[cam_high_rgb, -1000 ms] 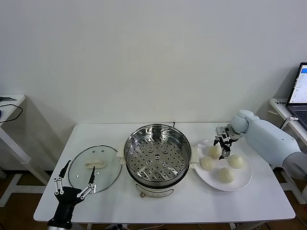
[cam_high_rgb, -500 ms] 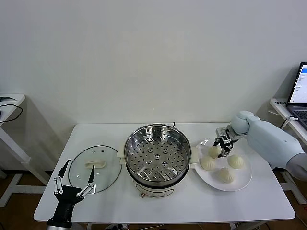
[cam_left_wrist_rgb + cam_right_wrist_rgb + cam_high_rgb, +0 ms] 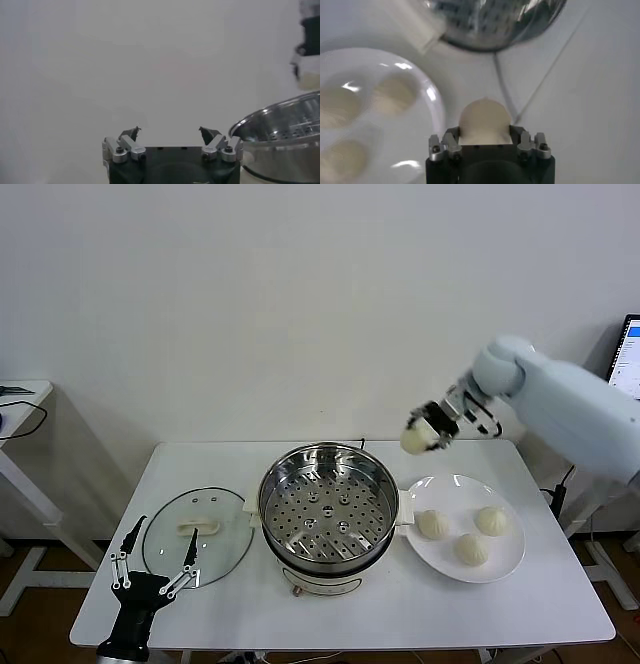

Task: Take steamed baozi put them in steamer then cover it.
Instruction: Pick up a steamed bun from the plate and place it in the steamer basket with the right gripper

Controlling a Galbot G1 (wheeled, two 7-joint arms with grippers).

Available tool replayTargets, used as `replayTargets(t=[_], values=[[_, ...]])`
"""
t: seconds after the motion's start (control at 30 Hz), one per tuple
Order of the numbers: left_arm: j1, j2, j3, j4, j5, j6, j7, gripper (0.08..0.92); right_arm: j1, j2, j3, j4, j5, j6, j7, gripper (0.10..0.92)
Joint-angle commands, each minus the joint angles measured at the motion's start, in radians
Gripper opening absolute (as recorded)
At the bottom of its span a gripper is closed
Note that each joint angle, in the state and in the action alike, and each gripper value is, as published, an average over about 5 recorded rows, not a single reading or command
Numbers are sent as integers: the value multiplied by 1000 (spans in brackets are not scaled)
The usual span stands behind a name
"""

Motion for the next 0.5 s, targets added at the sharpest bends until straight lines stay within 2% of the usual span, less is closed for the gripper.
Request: replayTargets(t=[0.03, 0.5], values=[[3, -2, -2, -10, -1, 1, -2, 823, 137, 163, -81, 134, -25, 240, -30, 682], [7, -4, -9, -27, -4, 0, -6, 823, -71, 256, -112, 67, -245, 239, -5, 696]])
